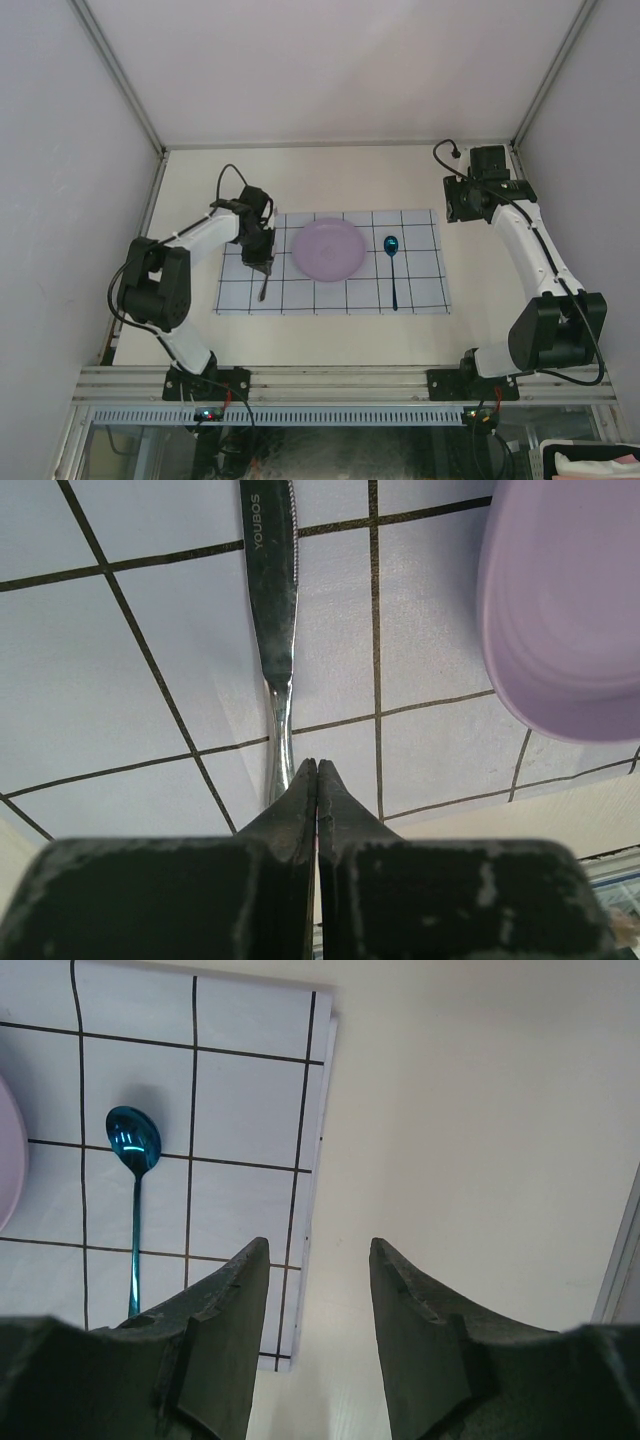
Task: Set the dinner table for one person
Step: Adjust the knife on the napkin.
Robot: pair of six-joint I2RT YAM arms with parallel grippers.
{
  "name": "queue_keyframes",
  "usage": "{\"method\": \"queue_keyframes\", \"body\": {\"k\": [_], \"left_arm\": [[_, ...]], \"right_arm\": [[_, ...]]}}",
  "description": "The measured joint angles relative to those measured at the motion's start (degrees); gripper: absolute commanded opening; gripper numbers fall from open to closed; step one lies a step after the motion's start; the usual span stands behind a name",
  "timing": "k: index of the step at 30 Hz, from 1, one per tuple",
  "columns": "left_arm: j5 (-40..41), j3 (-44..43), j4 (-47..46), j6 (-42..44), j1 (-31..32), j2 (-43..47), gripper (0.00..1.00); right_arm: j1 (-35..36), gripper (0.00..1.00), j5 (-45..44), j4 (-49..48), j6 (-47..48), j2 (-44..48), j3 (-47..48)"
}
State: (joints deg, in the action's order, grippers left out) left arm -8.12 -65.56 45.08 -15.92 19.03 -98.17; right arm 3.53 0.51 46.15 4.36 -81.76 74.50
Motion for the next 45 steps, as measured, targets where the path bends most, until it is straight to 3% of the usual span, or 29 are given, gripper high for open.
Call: {"method": "queue_keyframes", "body": {"k": [10,12,16,21,24,28,38,45], "left_arm": [[0.04,-2.14,0.63,0.63,-1.49,-4.24,0.02],[0.33,-2.99,1.09,1.31,-1.53,-5.20,0.11],[1.77,-6.73,2.54,3.41,-1.53,-6.99,0.41],[3.89,-9.68,4.42,5.81,-1.53,-7.21,0.57],[4.87,-9.88,5.64,6.54,-1.40,-7.21,0.57],[4.92,-9.09,5.92,7.15,-0.72,-7.21,0.49],[4.74,-7.23,5.05,8.04,0.90,-9.38,0.47],[5.18,-7.30,4.96,8.70,0.98,-10.95,0.35]], "right_arm": [[0.00,0.45,-0.02,-0.07,0.83,0.02,0.00],[0.00,0.45,0.00,-0.07,0.90,0.02,0.00],[0.07,0.45,0.02,-0.07,1.05,0.02,0.00],[0.37,0.45,0.11,-0.09,1.16,0.02,0.00],[0.50,0.45,0.42,-0.11,1.27,0.02,0.00],[0.81,0.45,0.70,-0.31,1.29,0.02,0.00],[1.11,0.45,0.87,-0.50,2.16,0.02,0.00],[1.09,0.45,0.85,-0.44,2.40,0.11,0.00]]}}
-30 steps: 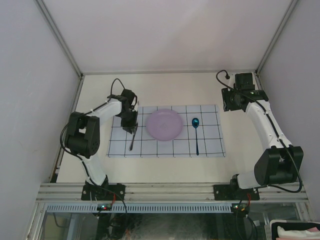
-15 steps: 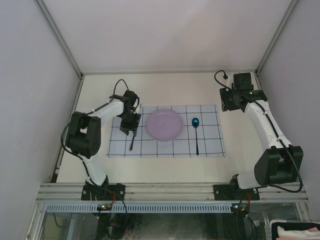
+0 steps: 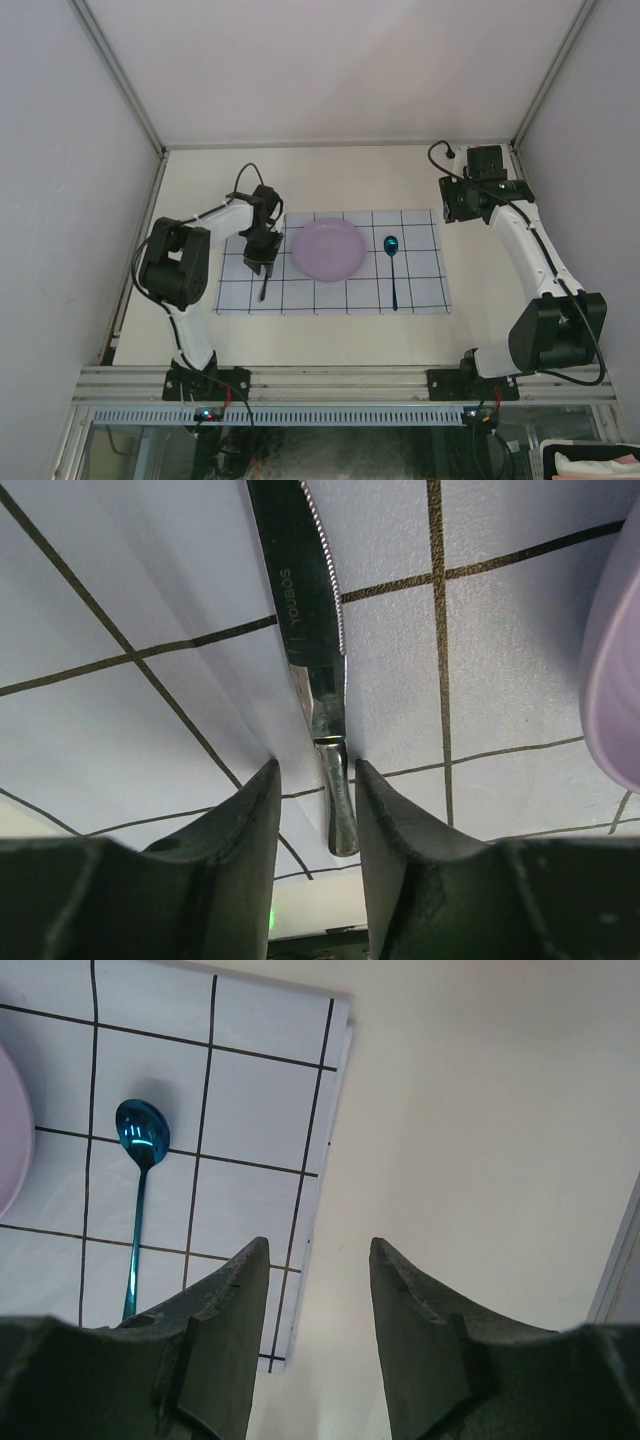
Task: Set the dinner table for one person
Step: Adjust the knife on the napkin.
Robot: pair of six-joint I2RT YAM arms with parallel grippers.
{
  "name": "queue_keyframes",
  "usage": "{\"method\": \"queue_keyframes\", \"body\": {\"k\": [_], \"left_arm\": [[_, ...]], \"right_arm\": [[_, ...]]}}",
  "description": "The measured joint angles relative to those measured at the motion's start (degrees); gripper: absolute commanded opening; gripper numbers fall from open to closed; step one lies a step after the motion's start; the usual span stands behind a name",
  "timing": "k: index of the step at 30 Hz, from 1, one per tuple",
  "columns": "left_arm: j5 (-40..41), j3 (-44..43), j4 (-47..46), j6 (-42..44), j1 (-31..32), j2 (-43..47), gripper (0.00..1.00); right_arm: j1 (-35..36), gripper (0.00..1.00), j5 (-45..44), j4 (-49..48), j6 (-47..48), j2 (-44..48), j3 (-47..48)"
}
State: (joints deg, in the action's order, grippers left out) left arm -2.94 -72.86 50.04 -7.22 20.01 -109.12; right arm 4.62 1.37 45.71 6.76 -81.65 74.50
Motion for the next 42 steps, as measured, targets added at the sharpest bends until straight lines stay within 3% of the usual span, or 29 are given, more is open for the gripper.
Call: {"method": "queue_keyframes", "body": {"k": [8,42], "left_arm": [[0.17,0.07,0.04,1.44,0.00,-0.09,0.00],[-3.30,-0.55,3.45,-2.82,-0.15,-0.50,0.00]], "right_arm": [[0.02,0.45,-0.02,0.02,0.11,0.35,0.00],[0.85,0.45,0.17,0.04,0.11,0.35,0.00]]}}
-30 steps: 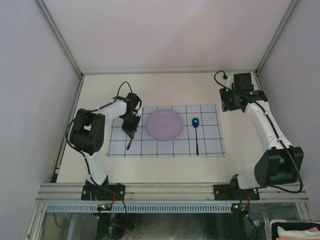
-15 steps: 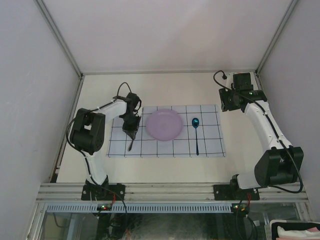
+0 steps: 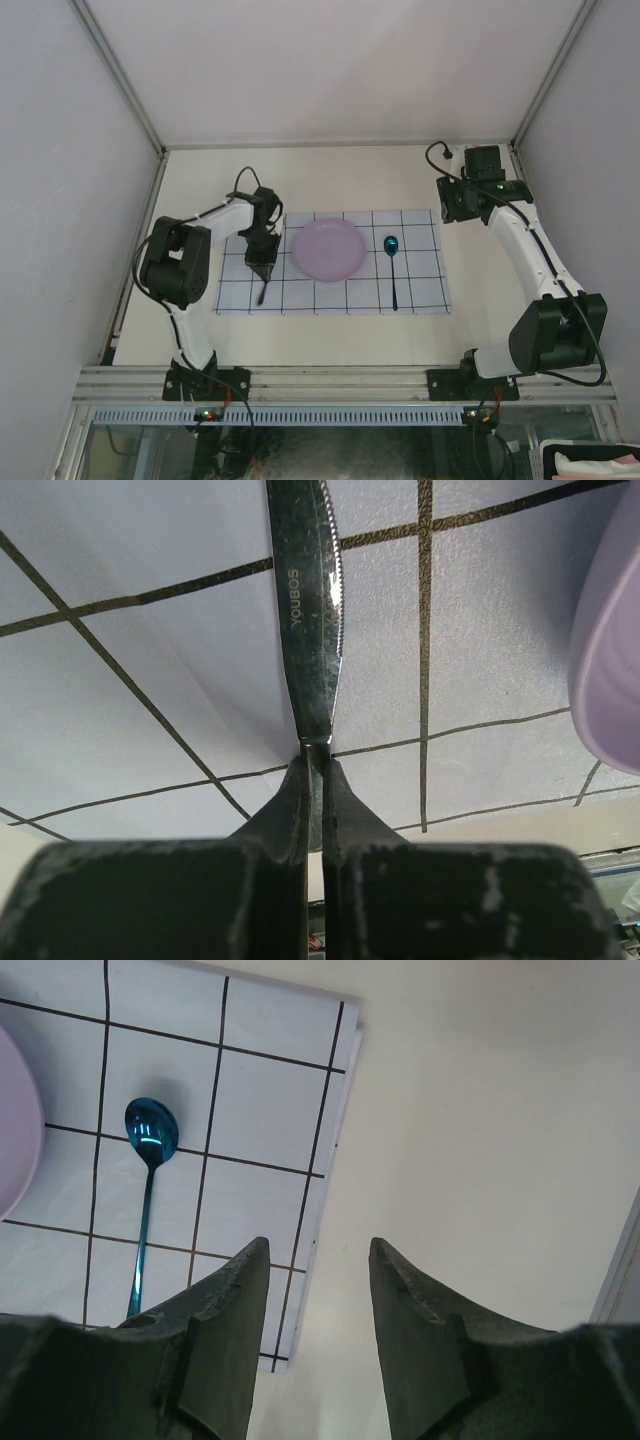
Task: Set the dinner table for one person
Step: Adjust the knife on the napkin.
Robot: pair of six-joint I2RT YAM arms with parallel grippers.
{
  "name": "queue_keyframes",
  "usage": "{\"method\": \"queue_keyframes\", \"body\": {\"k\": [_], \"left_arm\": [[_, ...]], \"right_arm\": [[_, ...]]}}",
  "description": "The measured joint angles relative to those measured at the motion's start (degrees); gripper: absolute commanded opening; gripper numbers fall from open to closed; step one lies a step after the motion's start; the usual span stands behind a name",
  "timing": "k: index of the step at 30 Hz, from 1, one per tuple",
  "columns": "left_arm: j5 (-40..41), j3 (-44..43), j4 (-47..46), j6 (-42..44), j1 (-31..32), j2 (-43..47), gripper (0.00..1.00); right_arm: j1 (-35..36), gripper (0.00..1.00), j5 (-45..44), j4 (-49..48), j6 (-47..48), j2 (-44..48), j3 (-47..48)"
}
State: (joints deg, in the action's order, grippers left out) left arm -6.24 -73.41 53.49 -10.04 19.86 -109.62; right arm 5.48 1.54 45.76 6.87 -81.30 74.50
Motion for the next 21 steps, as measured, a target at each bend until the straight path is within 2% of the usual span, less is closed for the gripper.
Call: {"method": "queue_keyframes", "body": {"k": [21], "left_arm": [[2.51,3.17,0.76,-2.60,0.00,5.05,0.00]], "right_arm": [[0.94,0.44,-0.02,-0.13,0.00,1.81,-1.97]]}}
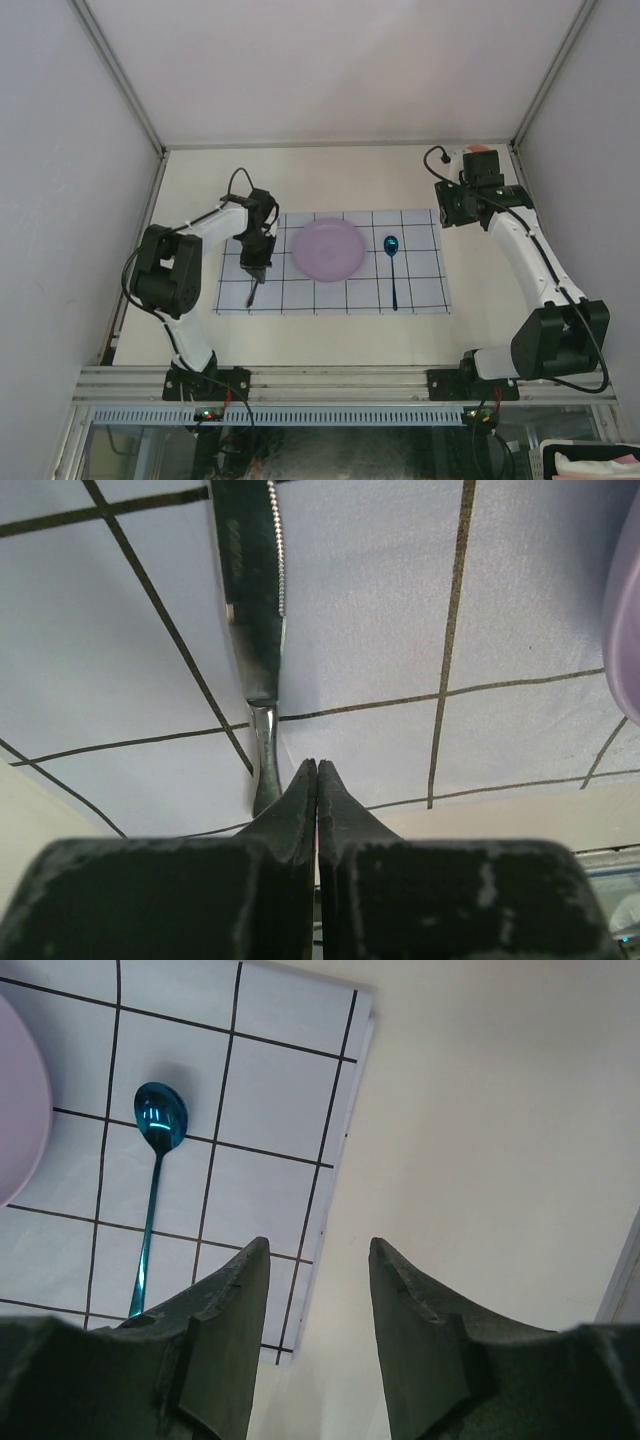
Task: Set the dinner table for one person
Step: Adjust the knife on the napkin.
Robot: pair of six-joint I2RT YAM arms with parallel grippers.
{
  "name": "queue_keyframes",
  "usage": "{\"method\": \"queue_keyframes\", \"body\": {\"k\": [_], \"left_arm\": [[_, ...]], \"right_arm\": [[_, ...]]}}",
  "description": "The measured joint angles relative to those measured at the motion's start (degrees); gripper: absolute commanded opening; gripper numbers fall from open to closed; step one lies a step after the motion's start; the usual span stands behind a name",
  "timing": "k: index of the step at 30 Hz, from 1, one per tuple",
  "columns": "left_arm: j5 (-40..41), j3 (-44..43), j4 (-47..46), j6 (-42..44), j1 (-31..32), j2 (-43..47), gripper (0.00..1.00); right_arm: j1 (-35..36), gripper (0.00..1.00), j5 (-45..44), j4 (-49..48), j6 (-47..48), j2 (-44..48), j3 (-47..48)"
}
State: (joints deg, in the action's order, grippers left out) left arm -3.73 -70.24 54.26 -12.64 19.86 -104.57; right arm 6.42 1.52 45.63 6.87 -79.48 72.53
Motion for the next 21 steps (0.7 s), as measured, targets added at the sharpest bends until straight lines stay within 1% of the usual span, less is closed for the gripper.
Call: {"method": "queue_keyframes", "body": {"k": [11,14,17,21], "left_arm": [[-1.44,0.26,-0.59,-0.48,-0.15,0.00,0.00],[-1.22,0.26,-0.59,1.86,-0.17,0.02,0.04],[0.70,0.26,-0.48,4.48,-0.15,0.61,0.08],[5.20,0.26,-0.52,7.30,-0.17,5.38,0.13]], "right_arm": [[0.15,0.44,-0.15,0.52,0.83,1.81,-0.22],[0.26,0.44,-0.17,0.46,1.05,2.38,-0.76],[0.66,0.44,-0.17,0.46,1.20,2.58,-1.33],[1.27,0.44,-0.20,0.39,1.27,2.58,-1.57]]}}
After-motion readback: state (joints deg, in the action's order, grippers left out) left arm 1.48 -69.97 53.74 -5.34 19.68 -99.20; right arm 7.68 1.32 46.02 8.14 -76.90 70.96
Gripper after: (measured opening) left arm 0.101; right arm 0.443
